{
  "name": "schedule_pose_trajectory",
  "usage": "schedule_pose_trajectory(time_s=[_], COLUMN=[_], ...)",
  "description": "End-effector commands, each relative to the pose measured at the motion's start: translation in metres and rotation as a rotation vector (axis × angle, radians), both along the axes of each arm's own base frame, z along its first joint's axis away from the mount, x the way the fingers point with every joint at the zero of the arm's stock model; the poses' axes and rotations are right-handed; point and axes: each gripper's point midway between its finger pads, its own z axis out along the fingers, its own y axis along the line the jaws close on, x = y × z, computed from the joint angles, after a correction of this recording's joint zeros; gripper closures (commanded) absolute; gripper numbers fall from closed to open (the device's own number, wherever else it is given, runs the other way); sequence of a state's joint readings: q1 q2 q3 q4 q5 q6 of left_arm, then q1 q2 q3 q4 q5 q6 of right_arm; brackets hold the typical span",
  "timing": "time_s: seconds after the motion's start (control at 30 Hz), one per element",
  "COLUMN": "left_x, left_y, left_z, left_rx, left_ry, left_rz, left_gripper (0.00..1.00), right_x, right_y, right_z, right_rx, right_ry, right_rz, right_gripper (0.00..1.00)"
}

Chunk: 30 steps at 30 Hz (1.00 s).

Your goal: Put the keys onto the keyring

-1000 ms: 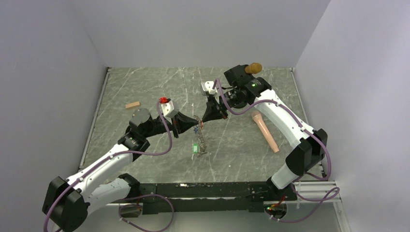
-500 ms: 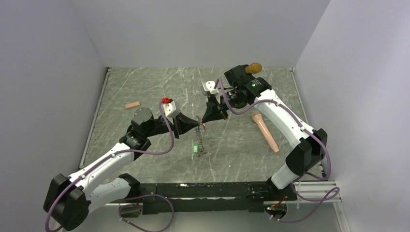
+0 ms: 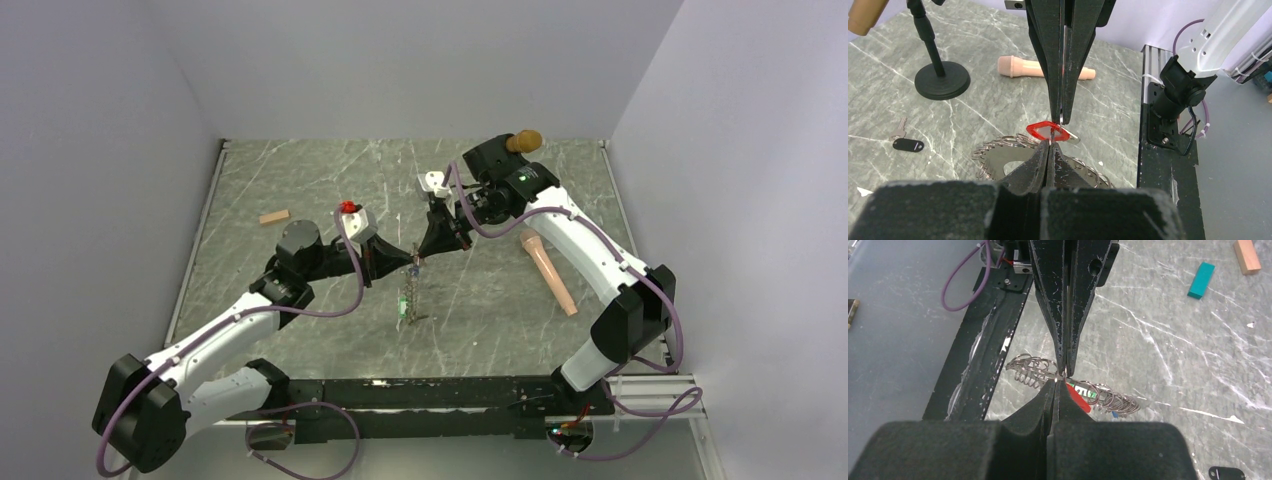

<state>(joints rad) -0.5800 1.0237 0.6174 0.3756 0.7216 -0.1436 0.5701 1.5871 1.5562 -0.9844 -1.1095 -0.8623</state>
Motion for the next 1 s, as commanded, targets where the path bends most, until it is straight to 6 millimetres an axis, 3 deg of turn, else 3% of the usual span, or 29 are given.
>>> schedule_pose_trajectory(time_s=[0.0,0.3,0.97], left_x=[-0.002,-0.001,-0.006], left_y=[0.001,0.006,0.005], left_z=[0.041,0.042,0.046], left_rx=[-0.068,-0.047,-0.087], left_ry=[-0.118,-0.143,-0.146], left_rz=[-0.018,-0.005,-0.035], left_gripper=[1.00,1.00,1.00], right_x=[0.000,0.002,0.003], right_y=[0.002,-0.009,-0.008], right_z=[0.006,0.020,0.014], right_rx=[0.027,0.051,0.071], right_ry=[-0.022,-0.047,-0.006], right_rz=[0.007,-0.004,-0.005], right_gripper=[1.00,1.00,1.00])
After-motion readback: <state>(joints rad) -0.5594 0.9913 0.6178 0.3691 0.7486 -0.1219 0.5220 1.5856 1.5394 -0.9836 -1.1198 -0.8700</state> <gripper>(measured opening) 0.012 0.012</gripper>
